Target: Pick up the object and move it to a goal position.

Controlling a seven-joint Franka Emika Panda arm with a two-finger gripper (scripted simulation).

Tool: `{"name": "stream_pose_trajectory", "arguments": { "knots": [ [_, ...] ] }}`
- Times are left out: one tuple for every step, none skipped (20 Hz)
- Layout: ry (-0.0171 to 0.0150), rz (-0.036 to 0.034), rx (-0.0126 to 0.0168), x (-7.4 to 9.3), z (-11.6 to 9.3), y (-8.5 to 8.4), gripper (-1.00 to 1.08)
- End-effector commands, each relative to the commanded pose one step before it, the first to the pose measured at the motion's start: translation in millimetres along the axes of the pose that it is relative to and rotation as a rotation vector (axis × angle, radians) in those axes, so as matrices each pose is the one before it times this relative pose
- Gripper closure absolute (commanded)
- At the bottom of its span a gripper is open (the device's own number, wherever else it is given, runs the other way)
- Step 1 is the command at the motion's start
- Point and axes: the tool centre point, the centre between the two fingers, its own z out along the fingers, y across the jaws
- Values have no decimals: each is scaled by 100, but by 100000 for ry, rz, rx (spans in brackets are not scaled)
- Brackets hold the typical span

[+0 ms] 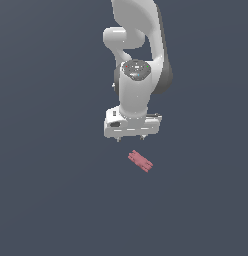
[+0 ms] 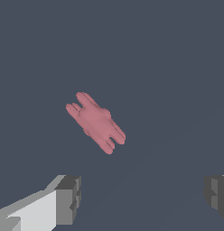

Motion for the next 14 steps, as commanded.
{"name": "stream_pose_trajectory", "arguments": {
  "knots": [
    [-160,-3806,-78,215,471,-215,-92],
    [-66,-1881,-33,112,227,-103,-92],
    [-71,-2038,-30,122,247,-111,-92],
    [-73,-2196,-25,134,266,-117,-92],
    [-76,-2355,-19,145,287,-123,-92],
    [-80,-2517,-12,156,308,-130,-92],
    [-82,-2680,-3,168,329,-137,-92],
    [-83,-2840,7,180,350,-141,-92],
    [-83,-3003,19,192,372,-147,-92],
    [-82,-3155,33,204,393,-151,-92],
    [-76,-3189,46,208,399,-149,-92],
    [-68,-3186,58,210,401,-145,-92],
    [-60,-3182,70,212,402,-141,-92],
    [-51,-3177,81,214,403,-137,-92]
  ]
}}
